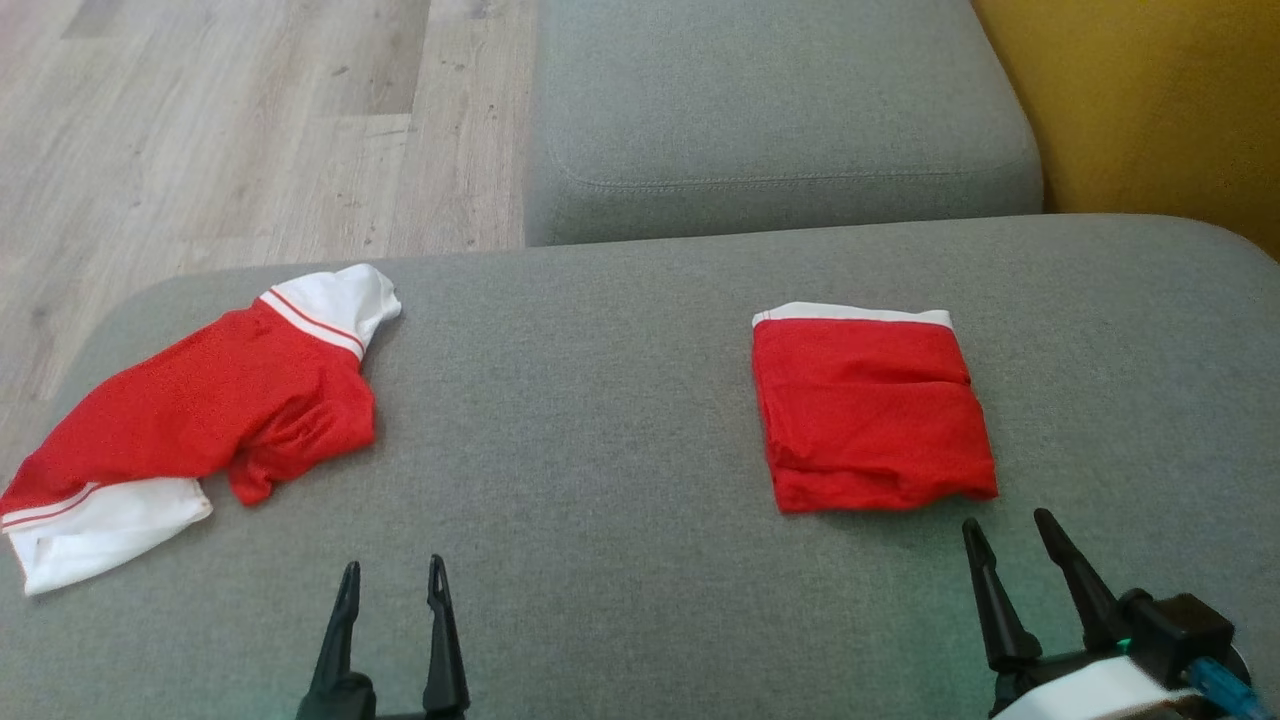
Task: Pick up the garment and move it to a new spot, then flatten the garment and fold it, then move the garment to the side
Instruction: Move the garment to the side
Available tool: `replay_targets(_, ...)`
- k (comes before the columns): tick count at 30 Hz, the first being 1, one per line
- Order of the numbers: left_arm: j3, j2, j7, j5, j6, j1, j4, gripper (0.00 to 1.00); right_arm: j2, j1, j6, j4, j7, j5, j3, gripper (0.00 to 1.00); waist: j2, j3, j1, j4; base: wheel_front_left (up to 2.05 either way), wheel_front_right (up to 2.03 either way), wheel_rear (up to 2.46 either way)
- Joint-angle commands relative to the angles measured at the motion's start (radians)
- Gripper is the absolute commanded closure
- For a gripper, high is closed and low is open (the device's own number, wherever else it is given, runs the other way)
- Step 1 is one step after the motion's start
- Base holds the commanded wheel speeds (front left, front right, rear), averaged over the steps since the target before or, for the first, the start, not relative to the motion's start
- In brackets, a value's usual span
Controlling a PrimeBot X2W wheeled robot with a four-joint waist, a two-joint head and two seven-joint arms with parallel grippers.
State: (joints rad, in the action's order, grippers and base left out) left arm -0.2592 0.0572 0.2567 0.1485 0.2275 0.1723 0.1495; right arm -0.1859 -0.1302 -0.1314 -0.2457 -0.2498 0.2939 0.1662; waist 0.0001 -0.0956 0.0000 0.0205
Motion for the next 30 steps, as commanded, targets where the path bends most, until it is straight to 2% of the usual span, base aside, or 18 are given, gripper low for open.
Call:
replay_targets(1,0.03,-0.007,0.005,-0.012,-0.002,-0.028,-0.032,0.0,-0.009,0.038,0.001,0.031,-0.012,-0.012,0.013,0.0,-0.0001,0.001,0.0,0.0,0.0,0.0,0.0)
replay_targets(9,0.021,-0.007,0.005,-0.031,-0.004,-0.033,-0.029,0.0,-0.002,0.056,0.001,0.022,-0.012,-0.021,-0.004,0.0,-0.0001,0.022,0.0,0.003,0.0,0.0,0.0)
replay_targets(15,0.003,-0.007,0.005,-0.047,0.0,-0.052,-0.04,0.0,-0.017,0.132,0.001,-0.019,-0.012,-0.017,-0.016,0.0,-0.0001,0.081,0.0,0.008,0.0,0.0,0.0)
replay_targets(21,-0.031,-0.007,0.005,-0.06,0.005,-0.106,-0.066,0.0,-0.066,0.313,0.001,-0.168,0.004,0.043,-0.03,0.0,-0.0001,0.195,0.0,0.03,0.0,0.0,0.0)
replay_targets(22,-0.044,-0.007,0.005,-0.058,0.007,-0.128,-0.069,0.0,-0.085,0.383,0.001,-0.227,0.051,0.07,-0.035,0.0,-0.0001,0.229,0.0,0.041,0.0,0.0,0.0)
replay_targets(25,-0.065,-0.007,0.005,-0.045,0.01,-0.158,-0.065,0.0,-0.116,0.471,0.001,-0.303,0.124,0.13,-0.021,0.0,-0.0001,0.27,0.0,0.058,0.0,0.0,0.0)
replay_targets(30,-0.094,-0.007,0.005,-0.034,0.015,-0.198,-0.057,0.0,-0.162,0.537,0.001,-0.414,0.214,0.174,0.011,0.0,-0.0001,0.304,0.0,0.082,0.0,0.0,0.0)
